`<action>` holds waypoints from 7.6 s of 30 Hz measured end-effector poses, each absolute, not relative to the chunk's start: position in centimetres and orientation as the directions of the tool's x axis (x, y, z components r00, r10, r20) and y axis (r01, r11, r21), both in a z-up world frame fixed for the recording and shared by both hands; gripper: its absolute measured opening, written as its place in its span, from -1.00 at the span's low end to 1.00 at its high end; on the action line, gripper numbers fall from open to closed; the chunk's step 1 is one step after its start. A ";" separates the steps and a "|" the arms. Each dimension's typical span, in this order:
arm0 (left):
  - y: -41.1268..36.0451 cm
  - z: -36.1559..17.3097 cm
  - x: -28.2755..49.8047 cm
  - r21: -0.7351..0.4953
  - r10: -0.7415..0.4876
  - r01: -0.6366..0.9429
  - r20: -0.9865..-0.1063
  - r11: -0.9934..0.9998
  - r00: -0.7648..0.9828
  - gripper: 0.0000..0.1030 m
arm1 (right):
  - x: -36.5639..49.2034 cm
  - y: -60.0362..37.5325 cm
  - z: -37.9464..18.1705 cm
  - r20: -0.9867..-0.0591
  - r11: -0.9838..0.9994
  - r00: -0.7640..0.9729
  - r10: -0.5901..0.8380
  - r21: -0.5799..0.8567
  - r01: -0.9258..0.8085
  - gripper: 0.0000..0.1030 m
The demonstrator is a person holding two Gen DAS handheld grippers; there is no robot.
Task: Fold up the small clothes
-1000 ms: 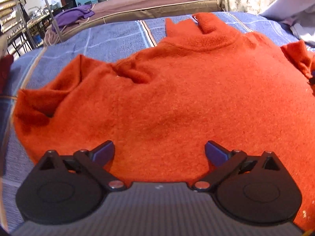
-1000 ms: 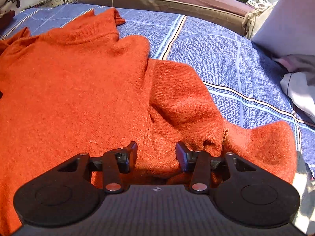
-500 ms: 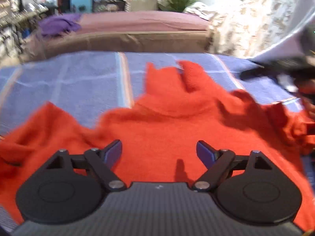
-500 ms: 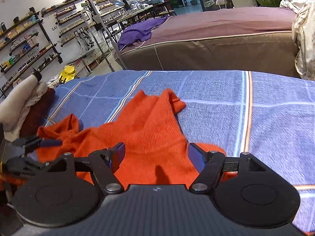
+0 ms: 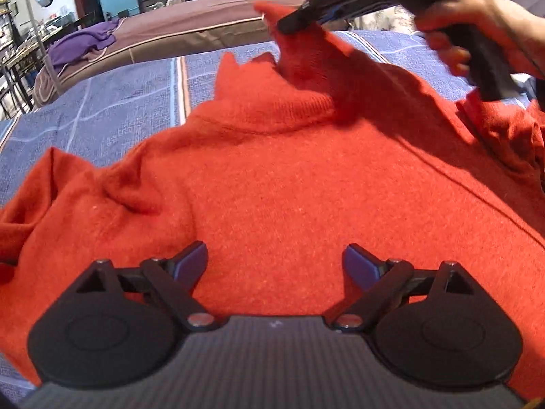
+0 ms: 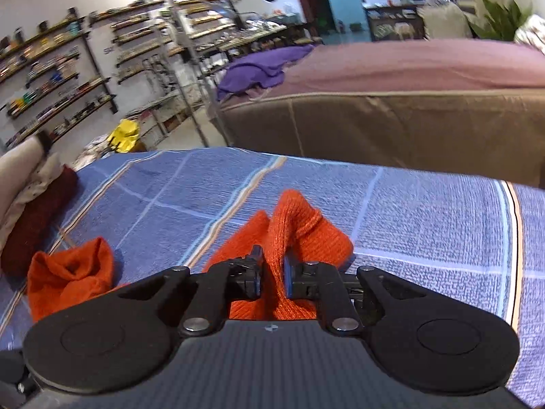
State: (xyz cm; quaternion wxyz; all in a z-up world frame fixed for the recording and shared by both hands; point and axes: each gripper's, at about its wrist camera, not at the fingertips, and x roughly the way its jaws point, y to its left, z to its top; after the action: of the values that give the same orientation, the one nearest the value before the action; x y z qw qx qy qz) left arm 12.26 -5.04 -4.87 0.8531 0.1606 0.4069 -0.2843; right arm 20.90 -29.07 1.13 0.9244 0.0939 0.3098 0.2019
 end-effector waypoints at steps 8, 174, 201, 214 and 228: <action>-2.1 -3.1 11.5 0.011 -0.324 0.530 -0.780 0.848 0.535 0.74 | 8.0 -25.9 3.0 -0.591 0.600 0.537 0.603 -0.107 -0.792 -0.74; -4.9 -3.5 -0.9 0.078 -0.275 0.557 -0.808 0.827 0.521 0.99 | -10.0 -57.2 9.1 -0.413 0.690 0.684 -0.602 0.163 0.706 -0.86; 4.7 -2.2 -0.3 0.031 -0.192 0.348 -0.786 0.937 0.588 0.99 | 10.3 -17.2 -0.9 -0.486 0.899 0.768 0.417 0.345 -0.270 -0.41; 6.5 -0.7 6.9 -0.229 -0.332 0.241 -0.685 0.943 0.648 0.79 | -1.6 -26.0 -2.6 -0.549 0.927 0.803 0.233 0.375 -0.013 0.63; 0.5 -2.8 14.2 -0.139 -0.365 0.389 -0.711 0.911 0.601 -0.24 | -3.8 -27.0 -5.0 -0.591 0.919 0.792 0.154 0.379 0.104 0.63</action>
State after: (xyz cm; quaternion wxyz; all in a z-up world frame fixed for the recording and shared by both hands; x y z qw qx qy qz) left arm 14.18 0.50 -2.80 0.8947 0.0153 0.3935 -0.2109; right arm -3.79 -26.98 -5.05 0.9251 0.2003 0.3225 0.0136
